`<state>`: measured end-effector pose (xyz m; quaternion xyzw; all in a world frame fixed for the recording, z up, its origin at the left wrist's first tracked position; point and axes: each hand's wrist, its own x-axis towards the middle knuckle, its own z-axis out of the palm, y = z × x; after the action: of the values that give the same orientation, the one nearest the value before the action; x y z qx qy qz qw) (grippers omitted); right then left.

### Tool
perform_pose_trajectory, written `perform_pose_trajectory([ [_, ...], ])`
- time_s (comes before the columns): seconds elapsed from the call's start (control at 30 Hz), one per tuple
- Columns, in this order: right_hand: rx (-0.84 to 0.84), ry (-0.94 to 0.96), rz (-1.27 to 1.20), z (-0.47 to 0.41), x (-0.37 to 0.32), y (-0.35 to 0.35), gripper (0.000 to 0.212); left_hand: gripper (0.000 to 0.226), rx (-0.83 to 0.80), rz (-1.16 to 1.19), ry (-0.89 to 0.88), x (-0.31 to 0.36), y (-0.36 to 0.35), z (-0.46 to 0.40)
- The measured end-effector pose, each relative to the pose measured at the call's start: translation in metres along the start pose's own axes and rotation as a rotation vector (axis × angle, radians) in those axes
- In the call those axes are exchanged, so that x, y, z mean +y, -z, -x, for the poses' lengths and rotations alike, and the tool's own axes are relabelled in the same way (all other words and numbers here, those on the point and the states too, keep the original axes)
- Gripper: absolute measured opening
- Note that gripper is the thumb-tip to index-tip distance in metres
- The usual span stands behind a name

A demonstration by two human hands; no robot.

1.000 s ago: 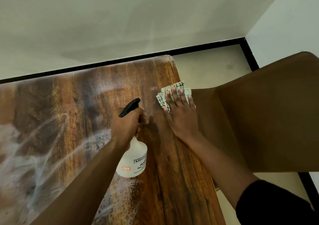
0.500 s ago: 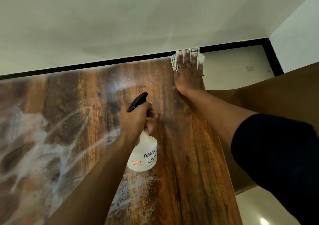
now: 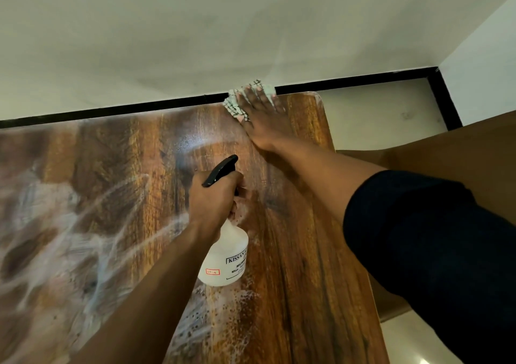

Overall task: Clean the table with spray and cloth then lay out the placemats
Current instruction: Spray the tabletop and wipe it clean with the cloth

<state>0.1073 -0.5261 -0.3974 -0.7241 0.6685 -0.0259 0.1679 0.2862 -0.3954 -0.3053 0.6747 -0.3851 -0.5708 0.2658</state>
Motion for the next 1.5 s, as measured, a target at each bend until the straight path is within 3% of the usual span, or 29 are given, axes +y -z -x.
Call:
perform_pose_trajectory([
  [0.27,0.140,-0.385,-0.030,0.035,0.093,0.013,0.067,0.016,-0.048,-0.003,-0.059,0.007,-0.009,0.010],
  [0.37,0.131,-0.413,-0.034,0.038,0.092,0.014,0.069,0.016,-0.049,-0.004,-0.058,0.003,-0.008,0.013],
  [0.5,0.137,-0.380,-0.033,0.057,0.074,0.005,0.070,0.017,-0.059,-0.002,-0.059,-0.002,-0.004,0.020],
  [0.9,0.098,0.000,0.174,0.176,0.034,-0.029,0.067,0.019,-0.086,-0.028,-0.065,-0.005,-0.005,0.027],
  [1.13,0.084,-0.203,0.060,0.083,0.075,0.003,0.065,0.019,-0.070,-0.031,-0.056,-0.005,-0.002,0.026],
  [1.27,0.107,-0.314,0.010,0.067,0.056,-0.001,0.066,0.018,-0.052,-0.035,-0.052,0.000,-0.004,0.021],
  [1.5,0.089,0.028,0.078,0.145,0.009,-0.034,0.066,0.020,-0.040,-0.057,-0.040,0.003,-0.010,0.017],
])
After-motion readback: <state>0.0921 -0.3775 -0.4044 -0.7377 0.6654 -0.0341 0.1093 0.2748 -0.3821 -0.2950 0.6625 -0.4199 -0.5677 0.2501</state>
